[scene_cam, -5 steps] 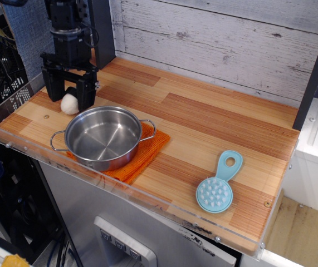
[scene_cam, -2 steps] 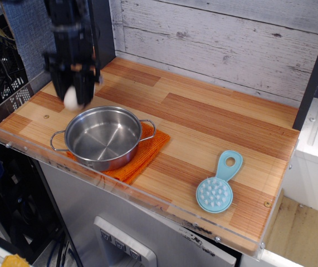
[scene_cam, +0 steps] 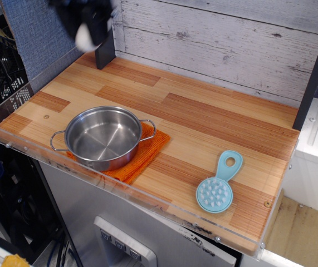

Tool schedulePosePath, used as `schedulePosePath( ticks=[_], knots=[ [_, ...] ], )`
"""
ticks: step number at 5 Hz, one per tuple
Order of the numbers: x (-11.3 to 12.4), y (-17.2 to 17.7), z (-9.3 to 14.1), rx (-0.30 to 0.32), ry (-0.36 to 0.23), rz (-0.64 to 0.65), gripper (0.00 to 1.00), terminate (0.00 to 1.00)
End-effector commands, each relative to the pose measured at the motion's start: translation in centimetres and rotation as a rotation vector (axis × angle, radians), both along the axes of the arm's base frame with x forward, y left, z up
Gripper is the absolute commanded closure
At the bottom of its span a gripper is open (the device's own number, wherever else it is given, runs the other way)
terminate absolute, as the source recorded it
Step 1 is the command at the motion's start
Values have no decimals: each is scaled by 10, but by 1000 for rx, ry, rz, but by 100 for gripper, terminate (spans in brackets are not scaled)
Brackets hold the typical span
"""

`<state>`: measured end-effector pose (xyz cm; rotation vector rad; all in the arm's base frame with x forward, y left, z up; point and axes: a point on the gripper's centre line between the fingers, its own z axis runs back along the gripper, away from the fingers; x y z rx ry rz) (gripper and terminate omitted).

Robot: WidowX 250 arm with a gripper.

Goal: Put the sushi inside of the pot.

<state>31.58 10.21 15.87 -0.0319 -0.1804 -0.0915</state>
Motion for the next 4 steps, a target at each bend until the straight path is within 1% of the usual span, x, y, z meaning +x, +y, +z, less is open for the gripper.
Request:
schedulePosePath(
  ticks=[1,2,4],
  knots=[
    [-31,-48,-6,62,43,-184,100,0],
    [-41,-47,-15,77,73,-179,100,0],
    [-52,-32,-31,104,126,-136,100,0]
  ],
)
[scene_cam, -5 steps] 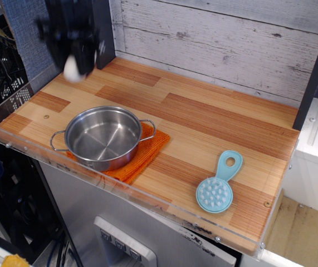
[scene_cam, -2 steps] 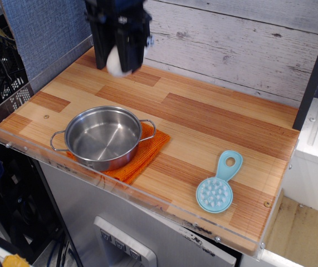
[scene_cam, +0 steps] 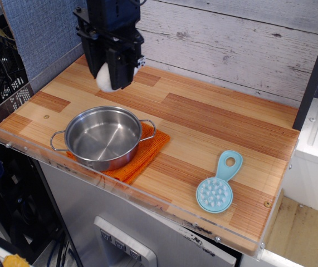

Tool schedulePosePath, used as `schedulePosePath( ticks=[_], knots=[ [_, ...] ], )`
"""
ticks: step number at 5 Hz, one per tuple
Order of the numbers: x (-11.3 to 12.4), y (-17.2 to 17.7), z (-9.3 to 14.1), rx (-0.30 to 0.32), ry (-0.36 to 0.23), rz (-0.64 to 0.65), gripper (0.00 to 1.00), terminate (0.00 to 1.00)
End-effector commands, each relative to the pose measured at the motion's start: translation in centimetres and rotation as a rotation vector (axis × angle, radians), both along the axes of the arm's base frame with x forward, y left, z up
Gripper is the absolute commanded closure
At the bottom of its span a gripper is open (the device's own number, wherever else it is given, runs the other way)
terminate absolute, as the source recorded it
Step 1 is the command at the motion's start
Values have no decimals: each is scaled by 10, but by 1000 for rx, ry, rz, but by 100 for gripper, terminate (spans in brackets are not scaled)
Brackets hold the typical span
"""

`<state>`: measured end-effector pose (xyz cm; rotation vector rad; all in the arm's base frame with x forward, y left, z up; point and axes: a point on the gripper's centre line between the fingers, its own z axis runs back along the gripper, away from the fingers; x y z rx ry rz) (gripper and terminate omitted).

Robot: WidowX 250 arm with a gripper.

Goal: Put the sushi inside of the pot.

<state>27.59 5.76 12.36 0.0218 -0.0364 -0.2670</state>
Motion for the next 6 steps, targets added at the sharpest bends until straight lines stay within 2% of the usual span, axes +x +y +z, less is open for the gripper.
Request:
schedulePosePath(
  ticks=[1,3,4,5,6],
  knots=[
    [-18,17,-5,37,16,45,100,0],
    [-28,22,-16,54,64,39,100,0],
    [-29,24,-19,61,93,33,0,0],
    [-26,21,-14,64,93,20,0,0],
    [-14,18,17,67,18,50,0,0]
  ],
)
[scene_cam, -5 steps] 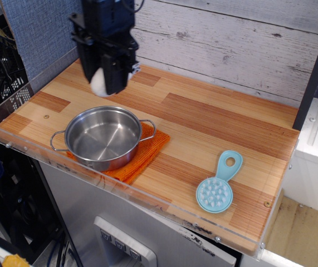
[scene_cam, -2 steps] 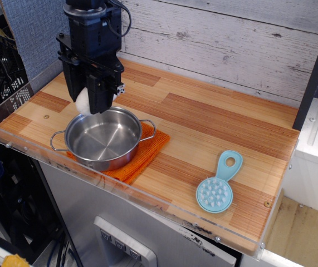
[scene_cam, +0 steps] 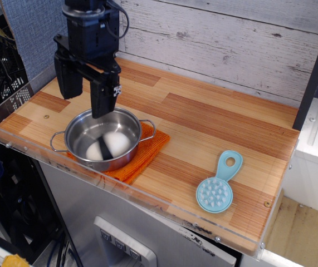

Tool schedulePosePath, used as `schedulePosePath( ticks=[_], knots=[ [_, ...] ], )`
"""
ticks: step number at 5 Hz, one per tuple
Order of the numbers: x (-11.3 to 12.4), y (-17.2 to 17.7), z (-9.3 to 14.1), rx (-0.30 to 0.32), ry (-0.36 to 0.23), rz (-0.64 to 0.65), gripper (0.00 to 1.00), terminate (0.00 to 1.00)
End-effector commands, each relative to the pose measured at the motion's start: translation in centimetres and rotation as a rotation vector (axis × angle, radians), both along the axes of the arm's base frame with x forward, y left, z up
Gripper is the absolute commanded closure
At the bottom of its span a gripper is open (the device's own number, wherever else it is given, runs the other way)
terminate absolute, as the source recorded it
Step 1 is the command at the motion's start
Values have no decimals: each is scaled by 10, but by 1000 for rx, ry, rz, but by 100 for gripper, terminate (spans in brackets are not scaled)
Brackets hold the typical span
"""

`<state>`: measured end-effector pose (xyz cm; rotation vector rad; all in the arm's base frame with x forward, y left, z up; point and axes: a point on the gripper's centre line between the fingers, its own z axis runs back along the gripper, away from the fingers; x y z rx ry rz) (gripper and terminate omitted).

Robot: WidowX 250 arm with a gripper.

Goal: Put the sushi inside of the pot.

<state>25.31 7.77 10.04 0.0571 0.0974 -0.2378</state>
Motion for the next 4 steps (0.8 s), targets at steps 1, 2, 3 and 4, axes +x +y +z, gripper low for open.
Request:
schedulePosePath(
  ticks=[1,2,3,4],
  knots=[
    [28,-7,91,40,-262,147,0,0],
    [39,-7,129,35,-330,280,0,0],
    [49,-8,127,2,-304,368,0,0],
    [55,-12,118,-32,-252,325,0,0]
  ],
)
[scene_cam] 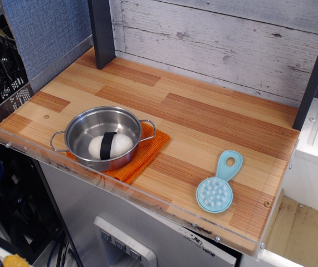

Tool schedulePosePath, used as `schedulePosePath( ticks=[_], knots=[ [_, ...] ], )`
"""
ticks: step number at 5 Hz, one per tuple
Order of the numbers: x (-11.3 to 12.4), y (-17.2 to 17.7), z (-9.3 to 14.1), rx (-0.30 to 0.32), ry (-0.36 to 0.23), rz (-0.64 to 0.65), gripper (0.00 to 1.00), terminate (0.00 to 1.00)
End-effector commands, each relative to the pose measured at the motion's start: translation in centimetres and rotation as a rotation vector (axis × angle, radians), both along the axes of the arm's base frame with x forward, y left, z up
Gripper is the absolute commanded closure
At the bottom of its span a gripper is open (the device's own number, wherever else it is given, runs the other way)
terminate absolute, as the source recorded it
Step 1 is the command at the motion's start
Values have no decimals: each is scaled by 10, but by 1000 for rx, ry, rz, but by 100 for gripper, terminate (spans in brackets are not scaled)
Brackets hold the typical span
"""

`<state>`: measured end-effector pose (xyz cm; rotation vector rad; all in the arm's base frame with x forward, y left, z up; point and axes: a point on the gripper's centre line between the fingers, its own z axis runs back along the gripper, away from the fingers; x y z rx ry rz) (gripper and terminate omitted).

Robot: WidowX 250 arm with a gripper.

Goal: Put the sushi inside of the pot.

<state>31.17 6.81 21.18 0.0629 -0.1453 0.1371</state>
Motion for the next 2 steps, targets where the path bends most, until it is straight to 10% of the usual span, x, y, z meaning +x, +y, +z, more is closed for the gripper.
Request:
schedulePosePath(
  ticks=[1,2],
  knots=[
    [0,-6,-2,-29,101,-143,0,0],
    [0,-6,-2,-29,101,-143,0,100]
  ],
)
